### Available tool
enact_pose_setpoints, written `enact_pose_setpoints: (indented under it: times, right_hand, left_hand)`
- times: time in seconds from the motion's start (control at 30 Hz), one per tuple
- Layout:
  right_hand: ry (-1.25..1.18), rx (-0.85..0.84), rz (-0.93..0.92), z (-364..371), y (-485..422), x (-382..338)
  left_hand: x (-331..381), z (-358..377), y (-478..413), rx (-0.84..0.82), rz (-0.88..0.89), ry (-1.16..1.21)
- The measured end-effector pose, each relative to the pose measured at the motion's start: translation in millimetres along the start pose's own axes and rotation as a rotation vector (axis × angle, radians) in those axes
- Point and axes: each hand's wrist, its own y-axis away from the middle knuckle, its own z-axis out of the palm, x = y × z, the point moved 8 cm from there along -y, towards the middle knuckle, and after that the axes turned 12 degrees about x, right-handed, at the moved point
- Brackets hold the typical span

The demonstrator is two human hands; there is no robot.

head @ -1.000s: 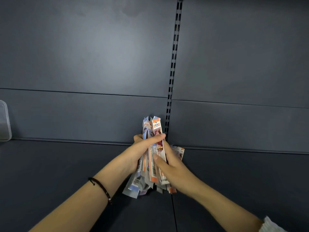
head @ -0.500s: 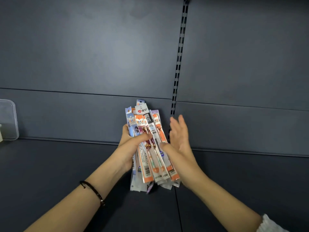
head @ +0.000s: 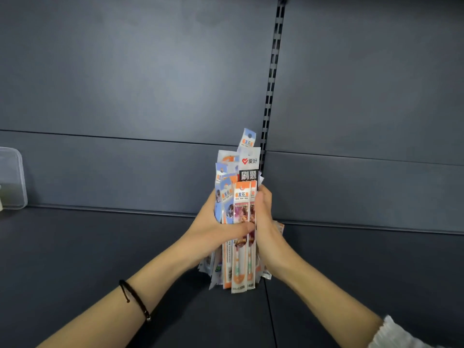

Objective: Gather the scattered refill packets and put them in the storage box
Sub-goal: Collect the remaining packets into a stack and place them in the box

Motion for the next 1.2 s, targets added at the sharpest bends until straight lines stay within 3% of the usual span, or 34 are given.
enact_pose_setpoints:
  times: [0.1, 0.17, 0.3, 0.37, 0.53, 0.93, 1.2]
  right_hand:
    - [-0.065, 0.142, -0.001, -3, -22, 1]
    - [-0.110, 0.206, -0.101, -13, -28, 0]
    - [0.120, 0.185, -0.124, -11, -28, 0]
    - [0.224, 0.013, -0.103, 8, -20, -10]
    - [0.023, -0.073, -0.172, 13, -27, -63]
    - [0.001, 0.059, -0.141, 35, -45, -35]
    - [-0.077, 0.218, -0.237, 18, -49, -35]
  left_hand:
    - [0, 2, -2, -0.068, -0.005, -0.041]
    - [-1, 5, -3, -0.113, -0.008, -0.088]
    - [5, 0, -6, -0.095, 0.010, -0.084]
    - [17, -5, -8, -0.056, 0.048, -0.065]
    - [47, -21, -22, 0.034, 0.174, -0.044]
    - [0, -31, -20, 0.056, 0.120, -0.099]
    - [-24, -22, -14, 0.044, 0.079, -0.113]
